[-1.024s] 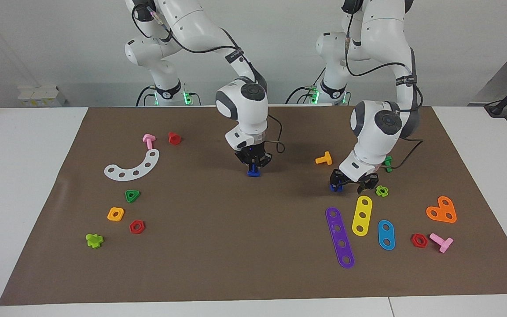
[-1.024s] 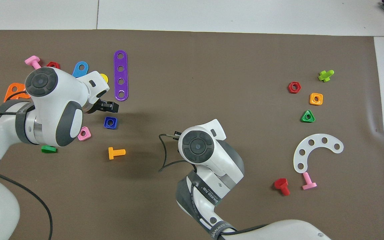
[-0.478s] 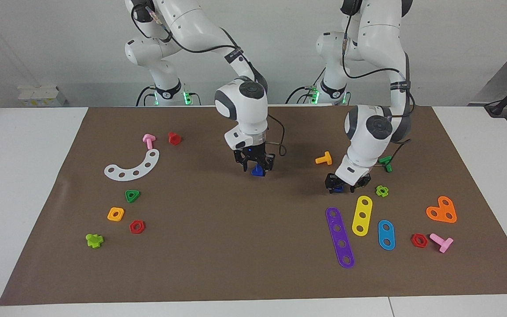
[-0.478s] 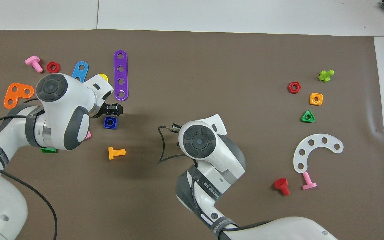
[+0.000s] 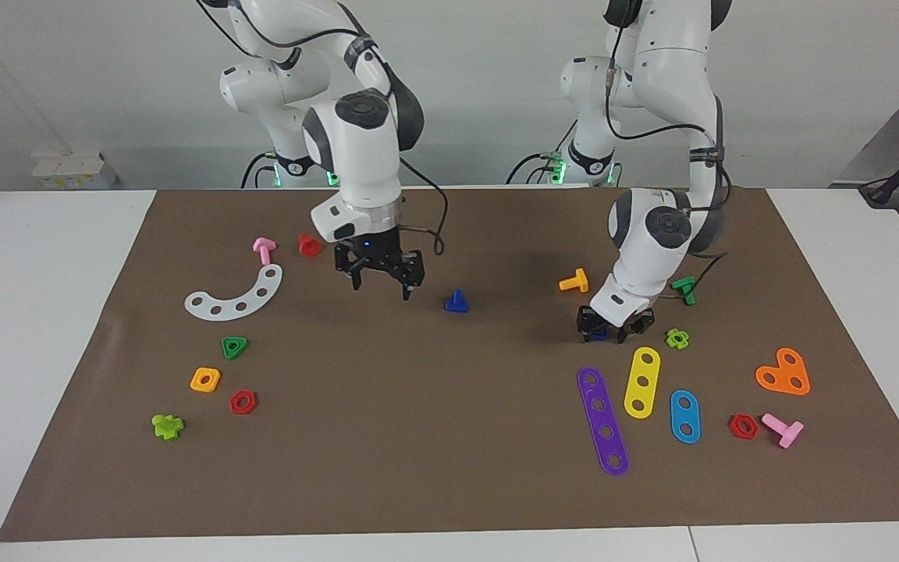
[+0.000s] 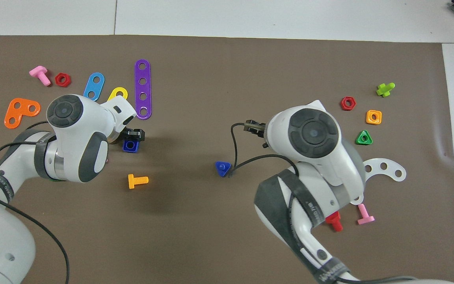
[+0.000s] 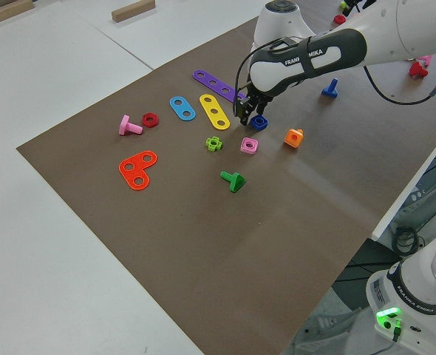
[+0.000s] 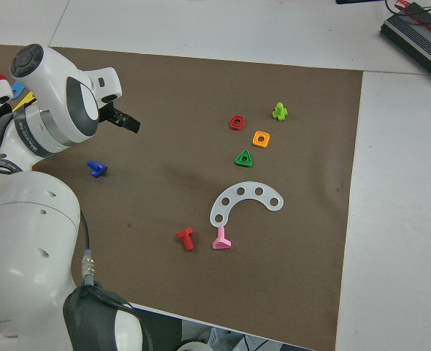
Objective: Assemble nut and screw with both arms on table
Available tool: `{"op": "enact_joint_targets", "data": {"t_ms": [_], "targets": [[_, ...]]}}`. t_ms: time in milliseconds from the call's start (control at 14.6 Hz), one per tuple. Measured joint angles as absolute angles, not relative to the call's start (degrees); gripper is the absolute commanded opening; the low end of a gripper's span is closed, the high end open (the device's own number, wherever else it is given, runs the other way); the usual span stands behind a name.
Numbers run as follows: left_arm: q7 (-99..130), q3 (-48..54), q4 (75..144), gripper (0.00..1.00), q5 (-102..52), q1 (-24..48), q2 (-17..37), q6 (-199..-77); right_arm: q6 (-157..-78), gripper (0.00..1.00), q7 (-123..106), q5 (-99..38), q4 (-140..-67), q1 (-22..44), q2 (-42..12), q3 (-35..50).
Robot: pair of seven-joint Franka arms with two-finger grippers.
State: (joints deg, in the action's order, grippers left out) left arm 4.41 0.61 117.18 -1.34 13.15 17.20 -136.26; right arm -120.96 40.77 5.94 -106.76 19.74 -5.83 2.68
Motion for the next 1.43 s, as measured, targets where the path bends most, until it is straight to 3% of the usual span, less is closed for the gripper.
{"op": "enact_joint_targets", "data": {"t_ms": [137, 273, 478, 1024, 1434], "targets": [[4.18, 0.67, 117.35, 0.47, -1.34, 13.16, 17.21, -136.25, -117.26, 1.0, 32.37, 3.37, -106.82, 14.75, -2.67, 2.61], [3.97, 0.71, 117.4, 0.32, -1.34, 13.18, 17.2, -136.25, -114.67, 1.0, 23.68, 1.72, -106.82, 9.2, -0.2, 2.46], [3.82, 0.73, 117.43, 0.0, -1.34, 13.19, 17.11, -136.25, -111.11, 1.0, 14.14, 0.11, -105.61, 2.78, 1.76, 2.21], [5.29, 1.01, 114.68, 0.0, -1.39, 15.43, 17.05, -135.82, -92.29, 1.0, 9.26, 0.01, -87.57, -0.31, -1.91, 2.43], [23.25, 1.22, 107.03, 0.0, -1.44, 26.09, 17.25, -129.28, -88.41, 1.0, 5.09, 0.01, -88.96, -0.17, -0.92, 2.71]]}}
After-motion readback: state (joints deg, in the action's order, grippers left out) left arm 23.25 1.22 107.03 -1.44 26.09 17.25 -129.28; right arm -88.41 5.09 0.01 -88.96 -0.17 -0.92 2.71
